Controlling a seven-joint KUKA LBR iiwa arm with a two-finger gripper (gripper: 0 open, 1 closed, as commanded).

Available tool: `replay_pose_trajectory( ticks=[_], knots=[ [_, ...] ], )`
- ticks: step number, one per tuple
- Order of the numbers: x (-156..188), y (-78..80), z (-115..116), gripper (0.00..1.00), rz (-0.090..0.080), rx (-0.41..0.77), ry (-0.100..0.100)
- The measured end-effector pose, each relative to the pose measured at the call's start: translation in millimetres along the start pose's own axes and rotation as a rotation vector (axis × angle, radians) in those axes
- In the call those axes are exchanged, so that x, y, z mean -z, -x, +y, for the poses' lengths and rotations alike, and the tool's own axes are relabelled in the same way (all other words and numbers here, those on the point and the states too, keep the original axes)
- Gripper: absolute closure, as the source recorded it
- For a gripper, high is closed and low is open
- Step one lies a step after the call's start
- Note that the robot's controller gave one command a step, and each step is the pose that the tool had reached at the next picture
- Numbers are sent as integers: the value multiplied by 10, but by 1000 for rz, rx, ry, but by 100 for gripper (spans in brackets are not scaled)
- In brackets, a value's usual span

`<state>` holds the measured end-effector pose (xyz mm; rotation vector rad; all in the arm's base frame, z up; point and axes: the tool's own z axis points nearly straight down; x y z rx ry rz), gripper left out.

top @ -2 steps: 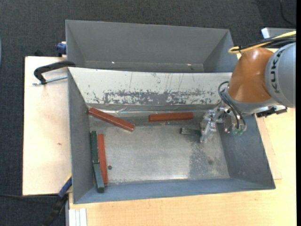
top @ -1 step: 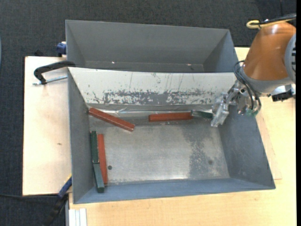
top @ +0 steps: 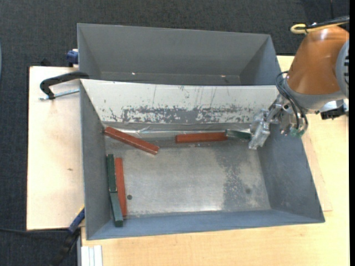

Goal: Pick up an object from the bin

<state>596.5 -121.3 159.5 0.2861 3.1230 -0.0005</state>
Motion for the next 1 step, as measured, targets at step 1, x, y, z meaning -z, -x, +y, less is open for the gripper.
replay_pose_trajectory(
  ticks=[1],
  knots=[
    [425, -125, 7, 100, 4, 22, 0]
  ],
)
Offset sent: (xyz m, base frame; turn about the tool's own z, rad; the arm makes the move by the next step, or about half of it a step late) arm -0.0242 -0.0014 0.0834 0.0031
